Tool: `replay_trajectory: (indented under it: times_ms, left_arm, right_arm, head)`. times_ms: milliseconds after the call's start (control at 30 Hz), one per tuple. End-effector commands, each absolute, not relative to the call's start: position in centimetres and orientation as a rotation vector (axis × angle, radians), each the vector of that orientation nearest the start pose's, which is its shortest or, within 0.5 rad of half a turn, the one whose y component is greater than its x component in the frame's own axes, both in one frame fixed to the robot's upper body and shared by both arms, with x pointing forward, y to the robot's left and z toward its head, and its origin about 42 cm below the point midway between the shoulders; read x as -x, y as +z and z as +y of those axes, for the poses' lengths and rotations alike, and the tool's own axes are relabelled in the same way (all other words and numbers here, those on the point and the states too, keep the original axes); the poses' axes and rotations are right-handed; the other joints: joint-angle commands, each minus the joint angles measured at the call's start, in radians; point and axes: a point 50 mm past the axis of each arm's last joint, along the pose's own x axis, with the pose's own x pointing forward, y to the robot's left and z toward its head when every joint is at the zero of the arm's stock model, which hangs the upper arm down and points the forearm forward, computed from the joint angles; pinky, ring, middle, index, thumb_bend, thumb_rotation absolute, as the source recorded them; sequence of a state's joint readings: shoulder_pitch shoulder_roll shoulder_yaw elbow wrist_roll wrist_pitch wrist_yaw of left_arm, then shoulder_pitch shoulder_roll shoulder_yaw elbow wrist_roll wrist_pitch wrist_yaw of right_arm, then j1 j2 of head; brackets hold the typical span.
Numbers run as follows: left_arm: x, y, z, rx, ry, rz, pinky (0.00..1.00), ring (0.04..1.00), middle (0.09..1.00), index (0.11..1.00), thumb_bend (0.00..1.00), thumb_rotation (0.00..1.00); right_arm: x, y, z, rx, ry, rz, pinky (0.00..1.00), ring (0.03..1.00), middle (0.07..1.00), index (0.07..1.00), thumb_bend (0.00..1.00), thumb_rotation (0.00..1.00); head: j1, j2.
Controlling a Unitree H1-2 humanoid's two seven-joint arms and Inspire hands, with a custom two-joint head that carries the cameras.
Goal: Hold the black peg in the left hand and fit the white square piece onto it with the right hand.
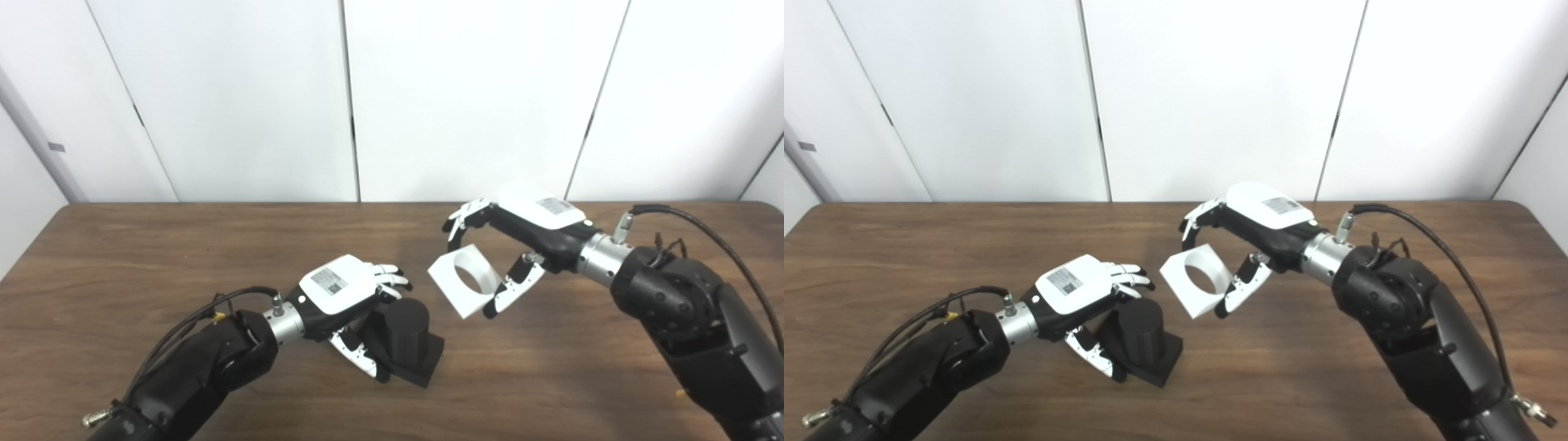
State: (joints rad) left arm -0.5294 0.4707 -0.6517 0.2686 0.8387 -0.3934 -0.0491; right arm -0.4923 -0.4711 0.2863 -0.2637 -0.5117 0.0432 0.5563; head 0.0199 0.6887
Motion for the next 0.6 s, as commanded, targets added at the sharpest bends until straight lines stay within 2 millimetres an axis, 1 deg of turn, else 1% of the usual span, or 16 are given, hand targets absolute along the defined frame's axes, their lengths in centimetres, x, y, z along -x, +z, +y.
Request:
replay_trajectory:
  times_ms: [0, 333, 567]
  left_arm:
    - [-37.8, 12.0, 18.9, -1.545, -0.939, -0.490, 0.77, 0.892, 0.851, 0.493, 0.52, 0.08]
    - [-37.9, 12.2, 18.5, -1.547, -0.938, -0.502, 0.76, 0.898, 0.856, 0.493, 0.52, 0.08]
    - [-37.8, 12.2, 18.3, -1.549, -0.935, -0.499, 0.77, 0.902, 0.863, 0.493, 0.52, 0.08]
  right_arm:
    - [-37.3, 30.6, -20.3, 1.169, 0.626, -0.528, 0.72, 0.829, 0.770, 0.479, 0.52, 0.13]
    - [-37.7, 30.0, -18.2, 1.146, 0.662, -0.539, 0.74, 0.831, 0.775, 0.479, 0.52, 0.14]
    - [-37.8, 29.6, -17.4, 1.145, 0.685, -0.549, 0.74, 0.829, 0.770, 0.479, 0.52, 0.14]
  head:
    - [0.002, 0.001]
    - [0.014, 0.008]
    - [0.020, 0.011]
